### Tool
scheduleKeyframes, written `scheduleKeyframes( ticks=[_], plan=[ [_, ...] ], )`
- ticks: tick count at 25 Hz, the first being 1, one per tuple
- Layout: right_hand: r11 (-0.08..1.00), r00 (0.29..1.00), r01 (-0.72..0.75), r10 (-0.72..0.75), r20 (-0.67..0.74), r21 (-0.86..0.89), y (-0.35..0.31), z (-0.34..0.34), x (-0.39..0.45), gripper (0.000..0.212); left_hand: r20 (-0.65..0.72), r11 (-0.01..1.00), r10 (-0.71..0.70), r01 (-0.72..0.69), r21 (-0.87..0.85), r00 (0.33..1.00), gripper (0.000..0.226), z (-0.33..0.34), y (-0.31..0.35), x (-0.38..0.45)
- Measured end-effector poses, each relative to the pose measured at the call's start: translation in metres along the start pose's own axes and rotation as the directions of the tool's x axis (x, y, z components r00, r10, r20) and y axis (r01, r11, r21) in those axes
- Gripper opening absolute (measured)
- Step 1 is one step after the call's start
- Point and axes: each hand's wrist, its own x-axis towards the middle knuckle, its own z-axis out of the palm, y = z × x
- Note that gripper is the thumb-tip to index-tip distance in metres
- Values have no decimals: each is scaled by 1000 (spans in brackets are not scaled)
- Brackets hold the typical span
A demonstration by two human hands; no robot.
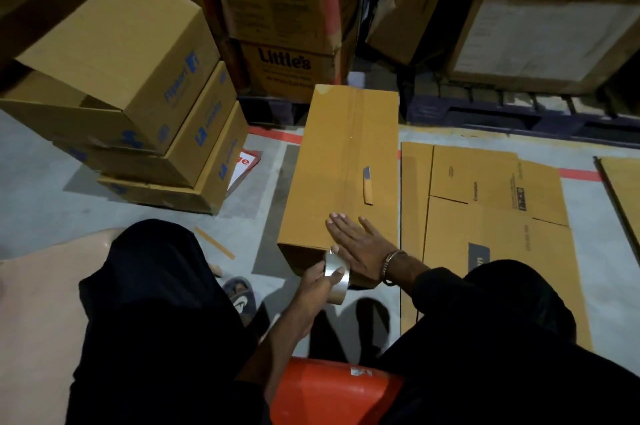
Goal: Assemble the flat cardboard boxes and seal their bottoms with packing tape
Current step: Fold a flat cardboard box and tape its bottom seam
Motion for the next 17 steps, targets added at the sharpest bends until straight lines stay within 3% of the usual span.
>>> scheduleKeyframes(
  ticks=[5, 9, 10, 13, 15, 17],
  plan=[
    [999, 998, 28, -26, 64, -37, 5, -1, 1, 66, -58, 998, 39, -36, 59, 998, 14, -6, -16, -2],
    [1000, 997, 9, -9, 76, -3, 6, -3, 2, 67, -196, 976, -106, 140, 167, 975, 39, -7, -26, 3],
    [1000, 994, -2, -1, 107, 28, 6, -4, 4, 67, -216, 967, -151, 189, 169, 965, 37, -6, -24, 2],
    [950, 986, -92, 44, 162, 300, 8, -40, 14, 61, -229, 974, -204, 222, 53, 952, 29, -12, -21, 0],
    [834, 985, -172, 159, 71, 524, 20, -70, 23, 48, -235, 979, -200, 201, -19, 951, 21, -15, -11, -8],
    [746, 913, -276, 400, -76, 606, 44, -87, 30, 37, -210, 984, -176, 174, -28, 962, 15, -12, -1, -14]
  ],
)
